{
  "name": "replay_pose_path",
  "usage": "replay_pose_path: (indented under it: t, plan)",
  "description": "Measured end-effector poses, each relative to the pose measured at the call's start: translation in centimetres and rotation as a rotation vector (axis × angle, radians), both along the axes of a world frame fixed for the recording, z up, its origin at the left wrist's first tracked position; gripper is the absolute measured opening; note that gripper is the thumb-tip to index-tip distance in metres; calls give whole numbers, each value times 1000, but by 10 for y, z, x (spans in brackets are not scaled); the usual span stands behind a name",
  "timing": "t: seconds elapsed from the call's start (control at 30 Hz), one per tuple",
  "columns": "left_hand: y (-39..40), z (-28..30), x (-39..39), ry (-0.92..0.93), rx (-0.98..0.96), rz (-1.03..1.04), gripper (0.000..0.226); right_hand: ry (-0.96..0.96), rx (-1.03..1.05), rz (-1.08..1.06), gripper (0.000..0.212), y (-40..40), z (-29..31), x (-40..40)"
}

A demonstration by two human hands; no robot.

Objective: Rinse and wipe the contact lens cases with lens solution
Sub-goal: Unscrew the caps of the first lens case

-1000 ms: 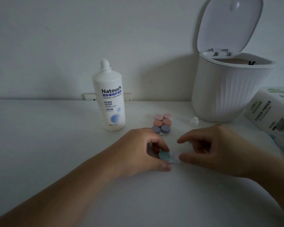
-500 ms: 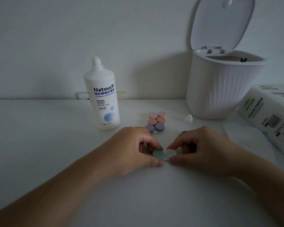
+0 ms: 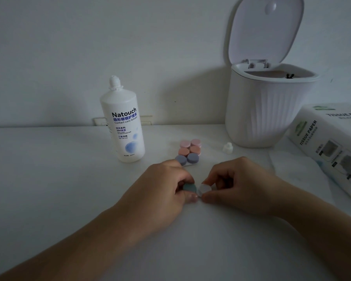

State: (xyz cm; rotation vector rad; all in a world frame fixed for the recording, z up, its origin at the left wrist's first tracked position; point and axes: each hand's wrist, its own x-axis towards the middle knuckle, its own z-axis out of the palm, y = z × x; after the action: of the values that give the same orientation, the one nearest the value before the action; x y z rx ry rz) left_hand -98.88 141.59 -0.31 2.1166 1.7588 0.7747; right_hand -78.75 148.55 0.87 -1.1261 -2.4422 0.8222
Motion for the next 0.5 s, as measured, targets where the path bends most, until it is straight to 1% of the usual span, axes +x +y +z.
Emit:
replay_pose_path:
  t: [0.2, 0.3, 0.4, 0.5]
  plan:
    - [-1, -3, 5, 24, 43, 53, 17, 27, 3, 13, 22, -2, -1, -1]
    - [-1, -1, 0, -10, -3, 60, 24, 19, 2, 20, 23, -2, 0, 0]
    - [0, 1, -6, -62, -35, 58, 36, -1, 5, 39, 21, 0, 1, 1]
    - [-1, 4, -12, -87, -43, 36, 43, -11, -13, 56, 18, 1, 2, 2]
